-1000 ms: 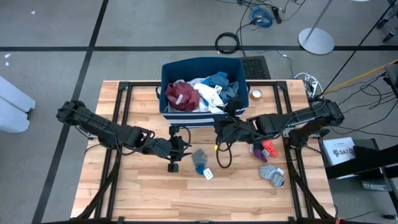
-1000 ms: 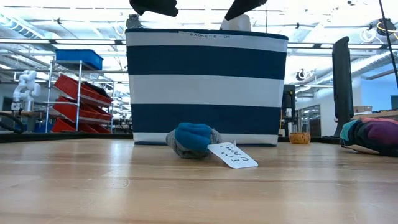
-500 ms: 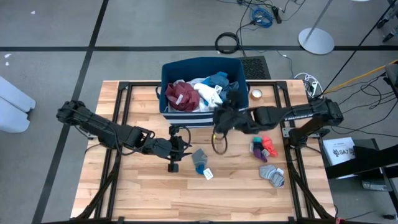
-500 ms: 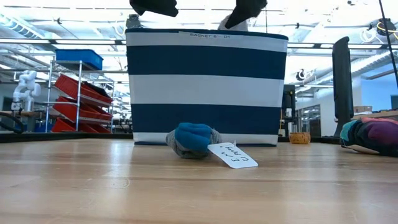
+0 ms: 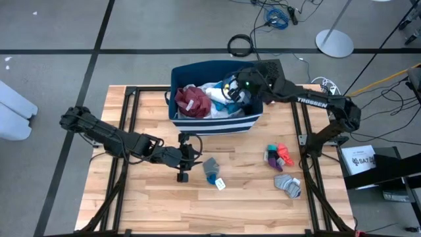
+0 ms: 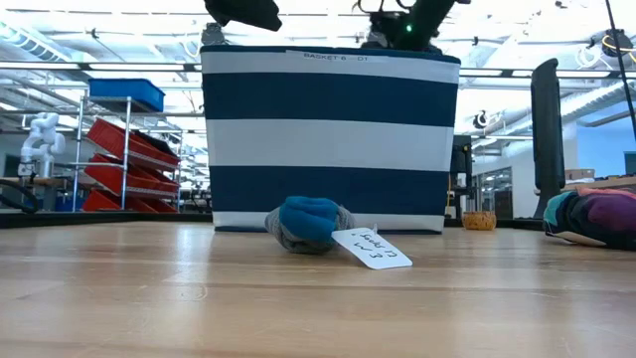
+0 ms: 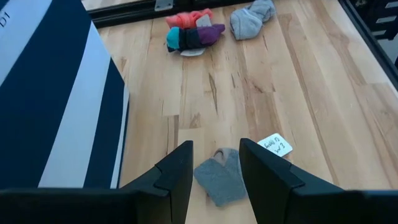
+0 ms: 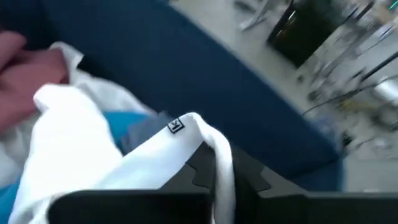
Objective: Sort clothes
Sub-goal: Put the white socks into the blue bin, then put the blue sock into the blue bin
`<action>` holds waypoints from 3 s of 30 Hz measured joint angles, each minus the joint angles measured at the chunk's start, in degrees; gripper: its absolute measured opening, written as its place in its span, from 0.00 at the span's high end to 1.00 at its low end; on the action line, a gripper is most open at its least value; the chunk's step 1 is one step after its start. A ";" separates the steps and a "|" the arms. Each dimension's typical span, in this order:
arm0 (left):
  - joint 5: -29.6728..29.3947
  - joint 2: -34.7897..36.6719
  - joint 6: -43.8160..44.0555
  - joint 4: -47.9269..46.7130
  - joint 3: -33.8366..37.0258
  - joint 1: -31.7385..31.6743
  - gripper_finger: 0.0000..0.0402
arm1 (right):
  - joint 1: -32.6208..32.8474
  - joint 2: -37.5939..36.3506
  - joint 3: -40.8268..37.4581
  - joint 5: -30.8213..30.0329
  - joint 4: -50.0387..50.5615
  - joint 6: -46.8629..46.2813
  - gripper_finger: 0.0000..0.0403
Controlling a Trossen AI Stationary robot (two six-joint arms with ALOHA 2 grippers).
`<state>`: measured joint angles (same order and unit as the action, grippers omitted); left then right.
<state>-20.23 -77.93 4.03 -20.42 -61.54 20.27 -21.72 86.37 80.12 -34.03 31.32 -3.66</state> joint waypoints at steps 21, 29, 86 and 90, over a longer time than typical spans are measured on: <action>0.00 0.00 0.03 -0.09 0.00 0.00 0.65 | 0.26 -1.86 8.50 10.46 21.13 -2.60 0.47; 2.28 0.00 0.20 0.02 0.00 0.00 0.65 | 4.51 -1.88 18.58 30.31 25.43 -7.41 0.48; 5.42 -33.25 -25.33 10.59 -0.22 -1.88 0.70 | 42.67 -1.81 -28.11 23.00 -26.98 -13.75 0.48; 6.14 -33.33 -25.37 11.19 -0.17 -1.93 0.84 | 42.67 -1.81 -28.11 21.64 -26.56 -13.62 0.48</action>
<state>-14.09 -111.26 -21.34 -9.23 -61.71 18.34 20.95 84.55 52.01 -12.39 4.76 -17.28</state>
